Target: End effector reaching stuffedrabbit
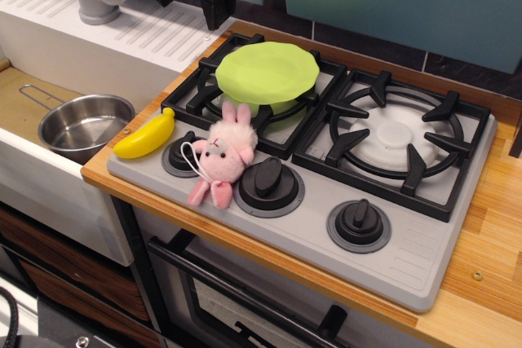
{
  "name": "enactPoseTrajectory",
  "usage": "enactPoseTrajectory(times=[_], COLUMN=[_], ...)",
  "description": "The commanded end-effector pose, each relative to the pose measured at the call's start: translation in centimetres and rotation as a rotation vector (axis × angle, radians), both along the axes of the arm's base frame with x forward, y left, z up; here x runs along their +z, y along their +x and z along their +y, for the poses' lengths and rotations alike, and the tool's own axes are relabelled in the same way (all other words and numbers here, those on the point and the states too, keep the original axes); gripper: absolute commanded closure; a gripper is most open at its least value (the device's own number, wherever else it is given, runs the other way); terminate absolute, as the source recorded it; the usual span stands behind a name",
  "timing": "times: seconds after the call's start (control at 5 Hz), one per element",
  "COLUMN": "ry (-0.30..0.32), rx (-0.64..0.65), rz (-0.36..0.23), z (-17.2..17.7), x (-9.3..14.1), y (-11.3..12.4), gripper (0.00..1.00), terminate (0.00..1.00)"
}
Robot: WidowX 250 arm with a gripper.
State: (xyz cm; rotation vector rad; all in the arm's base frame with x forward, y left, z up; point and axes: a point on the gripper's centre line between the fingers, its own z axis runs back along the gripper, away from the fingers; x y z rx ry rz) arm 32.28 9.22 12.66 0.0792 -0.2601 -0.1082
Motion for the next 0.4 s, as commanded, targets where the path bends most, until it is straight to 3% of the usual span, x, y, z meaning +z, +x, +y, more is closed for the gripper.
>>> enactPoseTrajectory(times=[0.0, 0.2], ry=[0.0, -0.028], rx=[0.0, 0.033], rz=[0.0, -0.041], z=[0.0, -1.6], x=[0.0, -0.9], y=[0.0, -2.3], gripper=[0.0, 0.0], terminate=[0.0, 0.0])
